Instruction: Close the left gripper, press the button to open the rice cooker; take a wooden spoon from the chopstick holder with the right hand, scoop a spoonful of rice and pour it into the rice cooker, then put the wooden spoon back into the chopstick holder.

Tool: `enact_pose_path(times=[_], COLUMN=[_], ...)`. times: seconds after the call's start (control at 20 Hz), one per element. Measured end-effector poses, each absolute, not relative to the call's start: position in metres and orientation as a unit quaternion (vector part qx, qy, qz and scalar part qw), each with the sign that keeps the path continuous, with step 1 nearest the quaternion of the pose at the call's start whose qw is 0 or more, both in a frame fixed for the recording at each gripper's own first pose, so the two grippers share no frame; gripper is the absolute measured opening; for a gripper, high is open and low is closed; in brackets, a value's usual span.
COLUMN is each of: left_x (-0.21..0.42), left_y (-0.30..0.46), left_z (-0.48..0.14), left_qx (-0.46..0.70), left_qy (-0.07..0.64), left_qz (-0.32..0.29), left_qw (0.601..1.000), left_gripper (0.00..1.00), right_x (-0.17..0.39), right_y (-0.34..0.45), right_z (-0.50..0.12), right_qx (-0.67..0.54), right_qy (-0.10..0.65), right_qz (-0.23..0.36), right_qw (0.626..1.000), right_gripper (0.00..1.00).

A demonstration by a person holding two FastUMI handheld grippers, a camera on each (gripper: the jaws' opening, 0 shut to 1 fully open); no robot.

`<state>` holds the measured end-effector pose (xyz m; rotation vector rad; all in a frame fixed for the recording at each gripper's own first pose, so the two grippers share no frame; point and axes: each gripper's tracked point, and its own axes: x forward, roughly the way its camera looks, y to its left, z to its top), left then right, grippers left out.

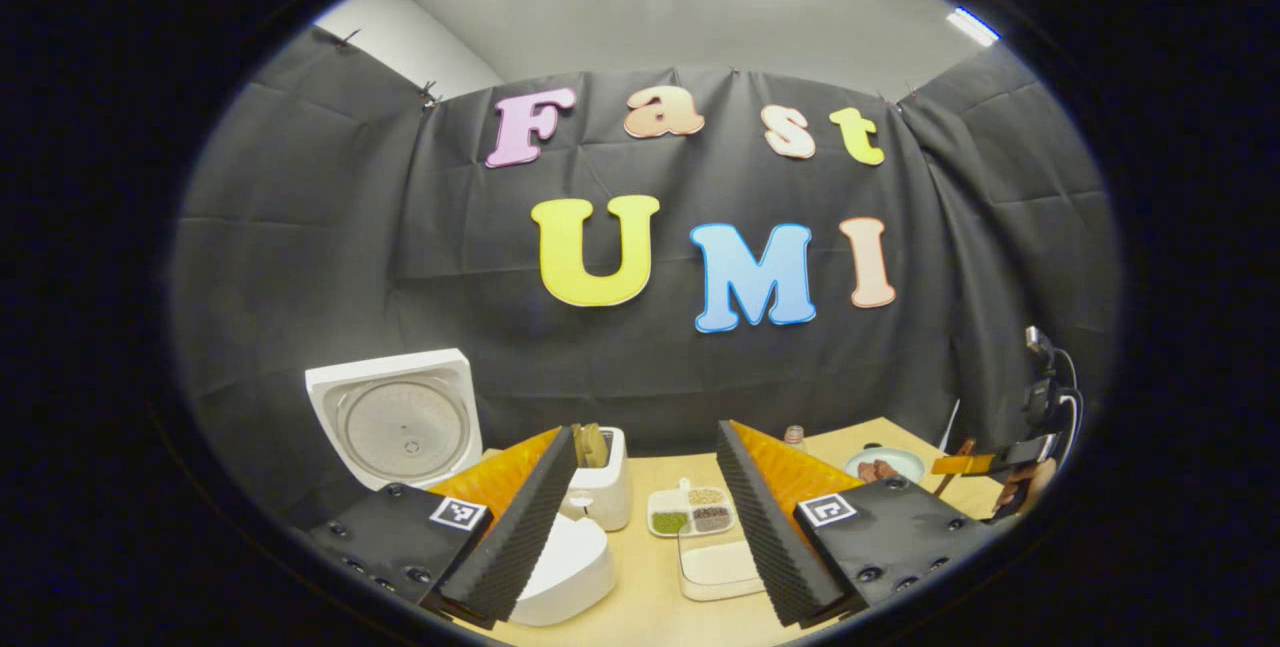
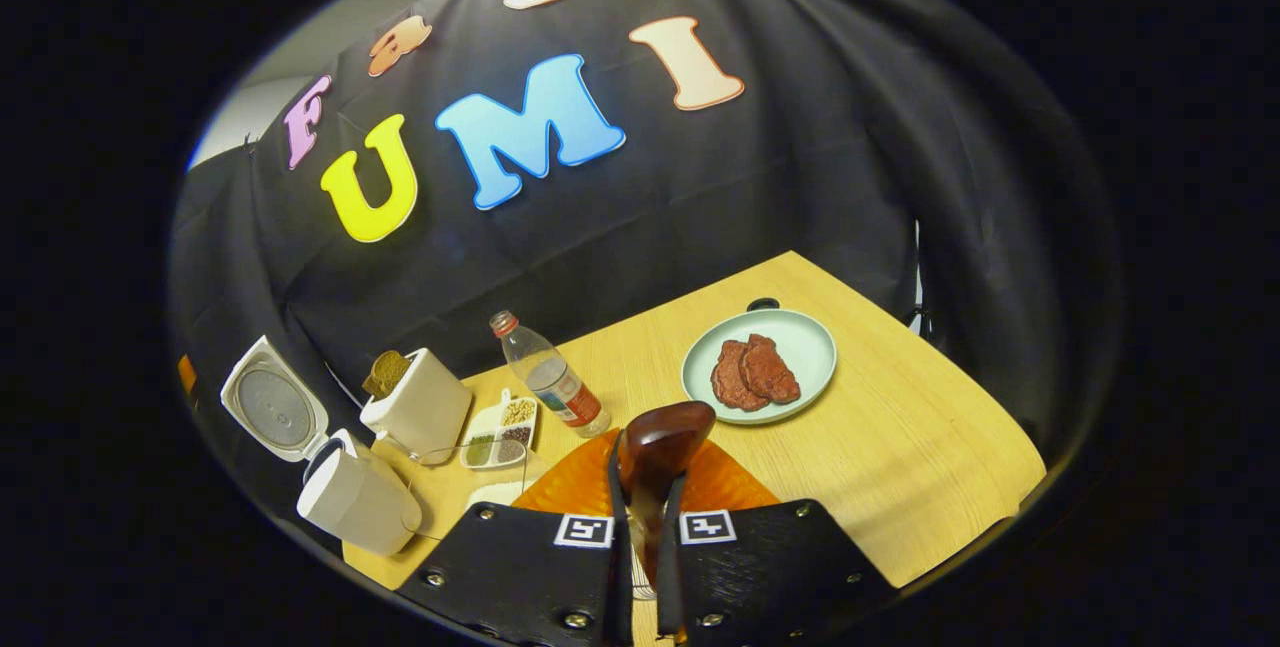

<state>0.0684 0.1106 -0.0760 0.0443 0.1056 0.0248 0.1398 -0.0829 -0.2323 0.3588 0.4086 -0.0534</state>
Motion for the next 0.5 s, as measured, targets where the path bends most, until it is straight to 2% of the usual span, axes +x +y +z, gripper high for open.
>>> enact_pose_path(times=[0.1, 0.15, 0.5], left_x=[0.065, 0.063, 0.047], left_y=[0.109, 0.108, 0.129], left_z=[-0.073, -0.071, -0.071], left_qx=[0.018, 0.017, 0.007], left_qy=[0.045, 0.040, 0.035], left_qz=[0.003, -0.001, -0.007], left_qw=[0.999, 0.999, 0.999], left_gripper=[0.96, 0.96, 0.96], right_x=[0.134, 0.133, 0.155], right_y=[-0.078, -0.075, 0.000], right_z=[-0.208, -0.200, -0.150], right_qx=[0.169, 0.159, 0.178], right_qy=[0.185, 0.180, 0.147], right_qz=[-0.023, -0.021, 0.032], right_qw=[0.968, 0.971, 0.972], right_gripper=[0.10, 0.05, 0.05])
